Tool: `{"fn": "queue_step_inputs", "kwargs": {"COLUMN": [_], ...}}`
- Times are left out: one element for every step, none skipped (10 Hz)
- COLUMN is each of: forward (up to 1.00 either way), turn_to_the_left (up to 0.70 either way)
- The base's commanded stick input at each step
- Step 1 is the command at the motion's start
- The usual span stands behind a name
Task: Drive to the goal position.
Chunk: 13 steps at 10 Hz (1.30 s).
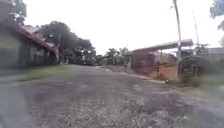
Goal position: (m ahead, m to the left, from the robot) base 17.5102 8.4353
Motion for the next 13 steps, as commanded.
{"fn": "queue_step_inputs", "kwargs": {"forward": [0.7,0.7,0.7,0.7,0.7,0.7,0.7,0.7,0.7,0.7,0.7,0.7,0.7], "turn_to_the_left": [0.33,0.13,0.0,0.0,0.0,0.0,0.0,0.0,0.0,-0.03,-0.12,-0.22,-0.28]}}
